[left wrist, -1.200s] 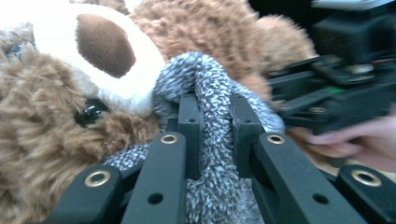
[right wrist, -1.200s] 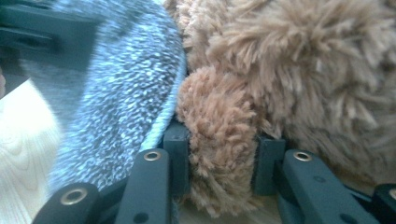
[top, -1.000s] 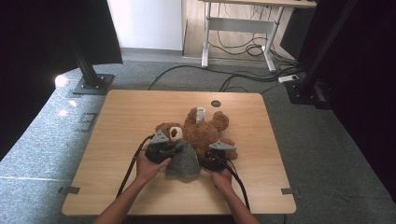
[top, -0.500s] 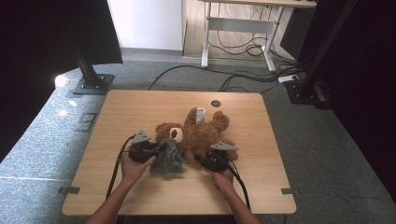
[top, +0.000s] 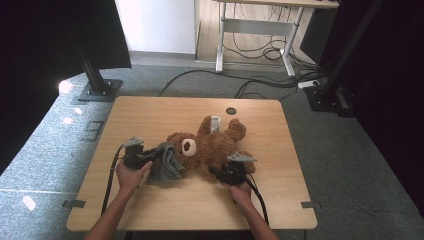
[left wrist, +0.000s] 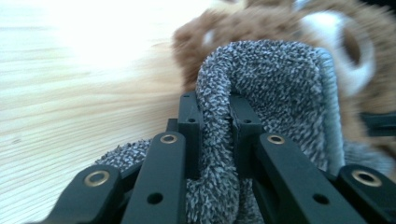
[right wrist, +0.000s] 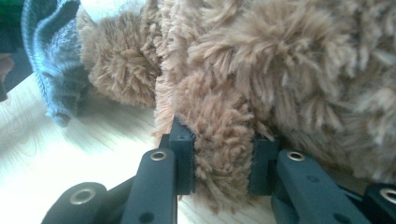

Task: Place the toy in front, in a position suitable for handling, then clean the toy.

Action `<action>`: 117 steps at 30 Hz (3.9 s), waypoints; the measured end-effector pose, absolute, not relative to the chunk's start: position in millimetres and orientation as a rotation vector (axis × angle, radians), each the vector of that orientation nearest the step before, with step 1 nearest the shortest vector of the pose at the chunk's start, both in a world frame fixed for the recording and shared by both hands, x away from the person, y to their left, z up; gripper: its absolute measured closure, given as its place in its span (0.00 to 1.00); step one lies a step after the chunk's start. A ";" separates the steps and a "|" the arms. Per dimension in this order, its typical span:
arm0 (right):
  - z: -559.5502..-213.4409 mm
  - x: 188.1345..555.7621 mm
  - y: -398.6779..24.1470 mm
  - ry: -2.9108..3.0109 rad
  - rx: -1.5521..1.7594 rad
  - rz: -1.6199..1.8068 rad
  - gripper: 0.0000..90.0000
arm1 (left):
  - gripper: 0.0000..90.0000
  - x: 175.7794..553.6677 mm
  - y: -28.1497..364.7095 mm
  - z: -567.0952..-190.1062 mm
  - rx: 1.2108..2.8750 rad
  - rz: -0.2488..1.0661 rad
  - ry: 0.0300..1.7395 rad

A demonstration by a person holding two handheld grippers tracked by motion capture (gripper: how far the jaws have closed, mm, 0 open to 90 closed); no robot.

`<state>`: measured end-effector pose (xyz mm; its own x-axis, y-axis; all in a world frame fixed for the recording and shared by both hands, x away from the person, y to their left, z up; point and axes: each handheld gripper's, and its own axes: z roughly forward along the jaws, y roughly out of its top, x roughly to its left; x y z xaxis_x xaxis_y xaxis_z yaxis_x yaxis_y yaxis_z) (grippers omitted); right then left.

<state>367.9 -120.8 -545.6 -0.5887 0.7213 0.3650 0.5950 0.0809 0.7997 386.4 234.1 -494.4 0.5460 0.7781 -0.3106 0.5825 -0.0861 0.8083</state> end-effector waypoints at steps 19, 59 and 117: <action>-546.6 367.5 -119.9 2.213 1.356 1.537 0.77 | 0.86 380.0 179.3 -447.4 1.751 0.140 0.900; -552.0 365.0 -116.0 2.212 1.369 1.512 0.77 | 0.86 446.1 205.1 -480.6 1.843 0.326 1.274; -554.8 364.6 -110.8 2.188 1.442 1.552 0.77 | 0.86 353.5 165.6 -476.1 1.889 0.147 0.941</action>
